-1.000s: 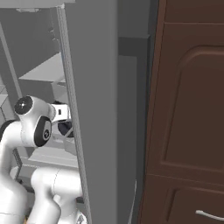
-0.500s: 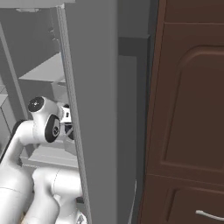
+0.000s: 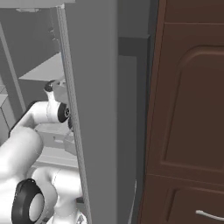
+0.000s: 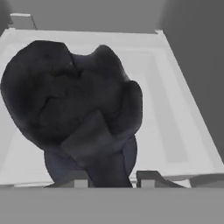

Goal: Move the tacos and bottled water from the second highest shelf to the top shelf to make space. Then, place the pitcher from the counter on the cleared second highest shelf.

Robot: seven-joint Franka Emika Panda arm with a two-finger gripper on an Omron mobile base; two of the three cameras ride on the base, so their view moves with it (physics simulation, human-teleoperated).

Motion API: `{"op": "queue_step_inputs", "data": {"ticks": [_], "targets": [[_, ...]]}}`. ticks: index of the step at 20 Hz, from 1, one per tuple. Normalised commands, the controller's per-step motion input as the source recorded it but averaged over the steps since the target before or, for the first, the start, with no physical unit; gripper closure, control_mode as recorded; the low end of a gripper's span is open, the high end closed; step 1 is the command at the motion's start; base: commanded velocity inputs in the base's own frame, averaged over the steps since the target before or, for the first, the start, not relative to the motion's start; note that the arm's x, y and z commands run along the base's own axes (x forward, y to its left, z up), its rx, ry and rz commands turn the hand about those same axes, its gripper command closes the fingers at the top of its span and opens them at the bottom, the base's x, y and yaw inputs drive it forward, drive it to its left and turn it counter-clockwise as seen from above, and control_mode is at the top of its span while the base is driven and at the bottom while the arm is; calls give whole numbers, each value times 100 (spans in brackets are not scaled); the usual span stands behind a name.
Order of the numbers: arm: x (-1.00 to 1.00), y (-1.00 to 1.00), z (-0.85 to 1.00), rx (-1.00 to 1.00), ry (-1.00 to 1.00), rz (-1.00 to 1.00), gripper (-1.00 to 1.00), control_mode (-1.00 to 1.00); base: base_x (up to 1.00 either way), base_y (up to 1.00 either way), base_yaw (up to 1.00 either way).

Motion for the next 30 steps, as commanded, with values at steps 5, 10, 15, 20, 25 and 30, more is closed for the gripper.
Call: {"op": "queue_step_inputs", "data": {"ticks": [5,10,15,20,25,30], "targets": [[48,0,-57,0,-13,0,100,-100,0,0,0],[45,0,-60,0,-15,0,-100,-100,0,0,0],[23,0,-48,0,-18,0,-100,-100,0,0,0],[-4,0,-4,0,-10,0,-100,-100,0,0,0],[-47,0,0,0,-3,-2,-100,-100,0,0,0],[-58,0,16,0,0,-2,-100,-100,0,0,0]]}}
